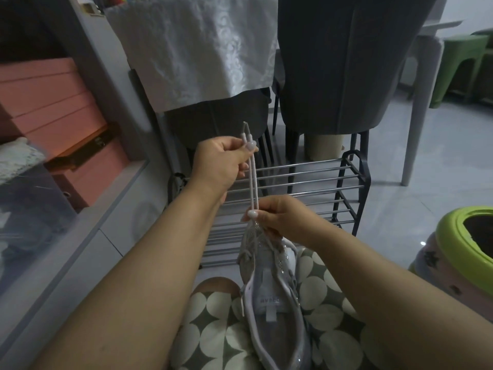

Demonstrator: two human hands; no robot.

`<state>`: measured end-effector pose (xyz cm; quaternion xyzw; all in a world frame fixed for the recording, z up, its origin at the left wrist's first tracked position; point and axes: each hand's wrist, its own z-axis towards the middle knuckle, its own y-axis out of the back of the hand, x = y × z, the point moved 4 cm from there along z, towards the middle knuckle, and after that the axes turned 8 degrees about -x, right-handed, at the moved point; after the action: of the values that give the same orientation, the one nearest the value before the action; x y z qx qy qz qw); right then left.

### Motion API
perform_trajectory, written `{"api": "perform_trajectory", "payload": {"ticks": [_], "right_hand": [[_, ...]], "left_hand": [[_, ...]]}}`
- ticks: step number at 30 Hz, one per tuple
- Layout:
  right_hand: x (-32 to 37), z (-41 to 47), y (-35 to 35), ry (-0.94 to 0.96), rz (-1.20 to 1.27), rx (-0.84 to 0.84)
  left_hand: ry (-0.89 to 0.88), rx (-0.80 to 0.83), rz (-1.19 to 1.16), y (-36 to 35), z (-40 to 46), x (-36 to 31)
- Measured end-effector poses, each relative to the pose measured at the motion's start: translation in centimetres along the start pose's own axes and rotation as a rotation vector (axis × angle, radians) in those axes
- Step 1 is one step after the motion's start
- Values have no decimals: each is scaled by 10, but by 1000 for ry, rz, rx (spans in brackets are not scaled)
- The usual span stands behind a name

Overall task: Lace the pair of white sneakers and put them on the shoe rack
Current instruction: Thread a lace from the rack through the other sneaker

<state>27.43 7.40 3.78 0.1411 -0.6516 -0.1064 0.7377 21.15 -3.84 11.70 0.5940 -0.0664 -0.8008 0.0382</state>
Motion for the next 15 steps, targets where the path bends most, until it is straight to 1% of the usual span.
{"api": "perform_trajectory", "payload": {"ticks": [2,4,6,9,10,15], "right_hand": [[0,2,-2,-2,-46,-35],[-5,0,-5,-20,-29,-74],[-12,-2,-7,-48,35,-108],[-19,-4,-6,-73,50,-156],[-19,-4,-5,-71,50,-163],[-20,-5,-7,-65,39,-168]], "left_hand": [[-8,78,30,-6,-3,0],[40,136,25,-8,-9,10],[165,139,51,-1,-15,32],[397,118,238,16,-36,71],[467,122,263,21,-45,83],[799,110,226,32,-80,120]]}}
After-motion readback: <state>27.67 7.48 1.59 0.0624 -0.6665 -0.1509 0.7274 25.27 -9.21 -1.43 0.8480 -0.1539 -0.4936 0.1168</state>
